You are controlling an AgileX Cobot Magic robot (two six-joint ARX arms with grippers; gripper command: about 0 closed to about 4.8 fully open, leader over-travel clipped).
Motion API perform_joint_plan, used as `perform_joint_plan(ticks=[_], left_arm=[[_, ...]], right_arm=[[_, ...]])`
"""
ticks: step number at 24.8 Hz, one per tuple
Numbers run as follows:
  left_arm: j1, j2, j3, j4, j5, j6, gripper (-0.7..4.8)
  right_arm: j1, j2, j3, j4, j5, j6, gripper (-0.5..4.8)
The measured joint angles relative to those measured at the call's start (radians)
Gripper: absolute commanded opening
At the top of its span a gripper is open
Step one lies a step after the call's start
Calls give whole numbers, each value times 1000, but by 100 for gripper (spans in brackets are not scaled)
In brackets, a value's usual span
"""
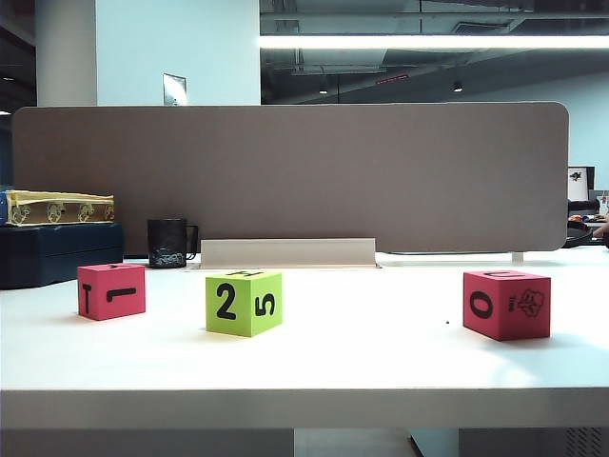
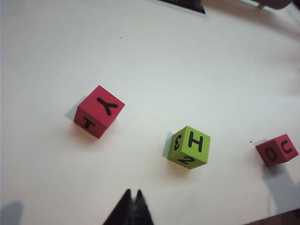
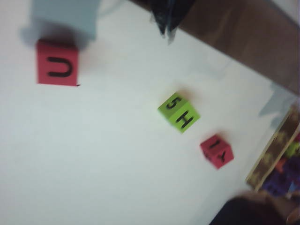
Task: Select the appropriate blocks from the scattered letter blocks on the table and arrange them in a row to spell out "THU".
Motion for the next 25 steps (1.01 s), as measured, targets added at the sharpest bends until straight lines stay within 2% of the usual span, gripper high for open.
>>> perform_joint_plan(ticks=[5,10,15,25], left_arm=[[-38,55,21,-6,-11,64,-5],[-109,153,21,24,-91,74,-5],[-192,264,21,89,-130,88,-5],[-192,368,110,36,-226,151,-5]], right_arm=[[146,105,10,-40,49,-1,-5],[267,196,31,-57,250,-8,-5],[301,267,80,-73,294,-23,-5],[297,271,108,-105,336,-24,-5]])
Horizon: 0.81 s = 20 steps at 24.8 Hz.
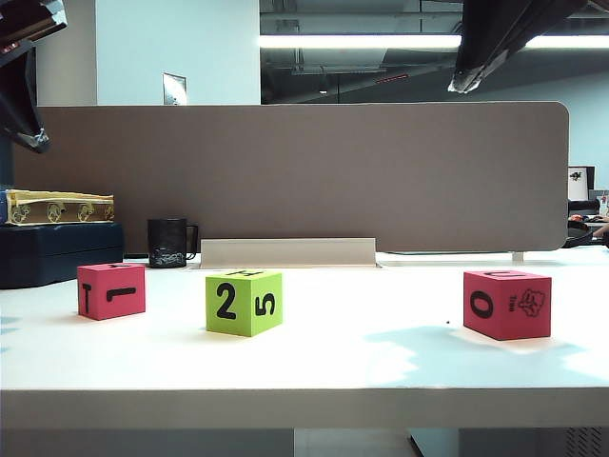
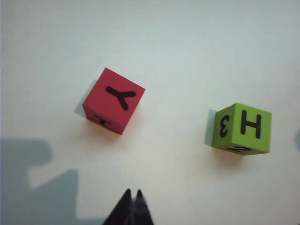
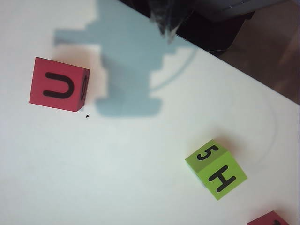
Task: Select the appropriate blocks from the scattered letter blocks on the table and arrange them in a row to spell out "THU".
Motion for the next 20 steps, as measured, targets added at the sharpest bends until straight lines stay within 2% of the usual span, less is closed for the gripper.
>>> perform_joint_plan(ticks=[3,8,13,20], left_arm=[[0,24,0,21,-18,2,-6],[0,134,4,140,-18,3,-6],[0,309,119,166,-18,2,-5],[-26,425,204,175,-18,3,-5]], right_arm=[[0,0,0,0,0,0,-5],[0,0,0,0,1,0,-5],[0,16,1,9,2,0,-5],[1,73,0,28,1,0,-5]])
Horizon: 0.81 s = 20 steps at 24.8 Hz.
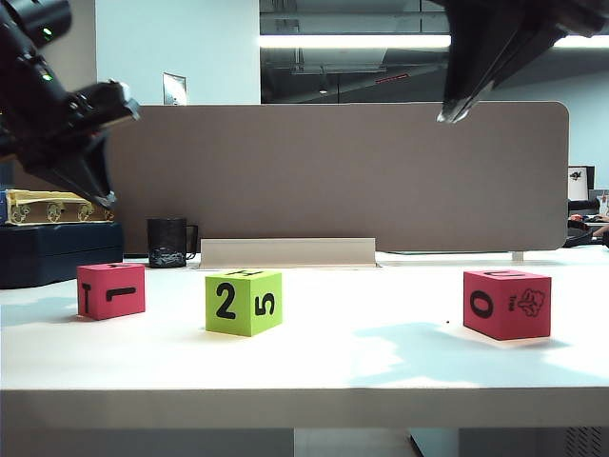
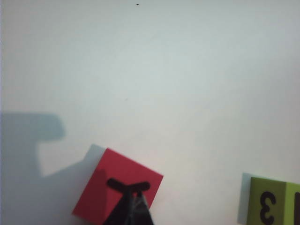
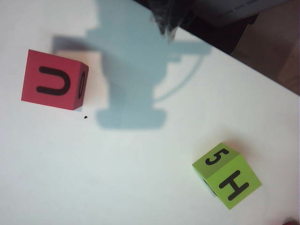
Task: Select the appropriate blocks from the scattered letter blocks on the table and arrange them in a row to spell out "THU".
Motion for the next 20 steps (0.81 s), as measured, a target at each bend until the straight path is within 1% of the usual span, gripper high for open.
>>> perform_joint_plan(ticks=[5,10,20], left_arm=[[-31,63,18,-17,-5,17,-5],[-32,74,18,-17,-16,23,-5],[-32,132,19,-5,-27,37,-5]], right_arm=[[17,24,0,57,0,0,-5],[40,42,0,70,-1,0,-5],[51,60,0,85,0,0,-5]])
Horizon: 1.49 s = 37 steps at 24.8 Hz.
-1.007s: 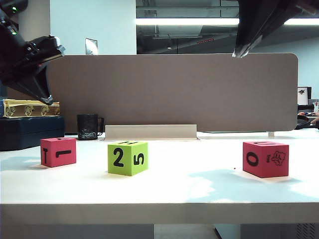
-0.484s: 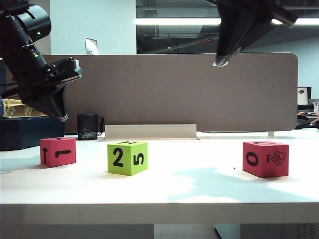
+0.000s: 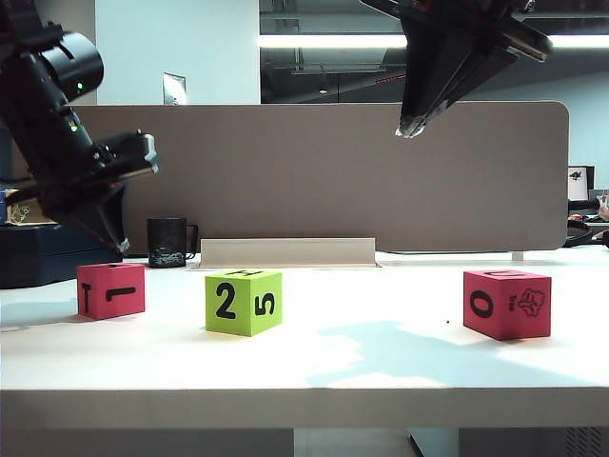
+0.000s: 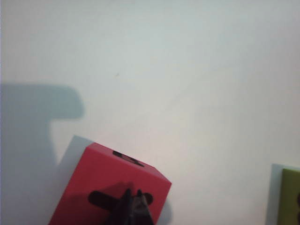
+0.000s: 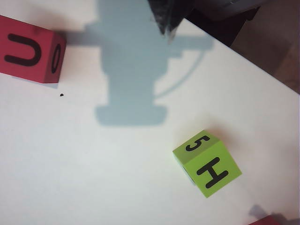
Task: Select the appropriate blocks from the scattered letter blocks on the table and arrange them in a row to spell out "THU".
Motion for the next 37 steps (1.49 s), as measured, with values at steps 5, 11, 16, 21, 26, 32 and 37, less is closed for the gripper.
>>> perform_joint_plan(ticks=[5,11,16,21,26,32,37], left_arm=[[0,28,4,16,1,0,-5],[-2,55,9,85,20,2,-5],[-8,79,8,168,28,3,-5],[-34,113,14,263,39,3,-5],[-56,183,95,230,36,3,-5],[-64,146,305,-48,-46,31,-5],[-65,147,399,-238,-51,40,-5]], right_arm=[[0,0,0,0,0,0,-5],[0,2,0,0,0,1,-5],[0,2,0,0,0,1,-5],[0,2,0,0,0,1,-5],[0,3,0,-2,0,1,-5],[-2,4,0,-8,0,15,-5],[-2,4,0,-8,0,16,-5]])
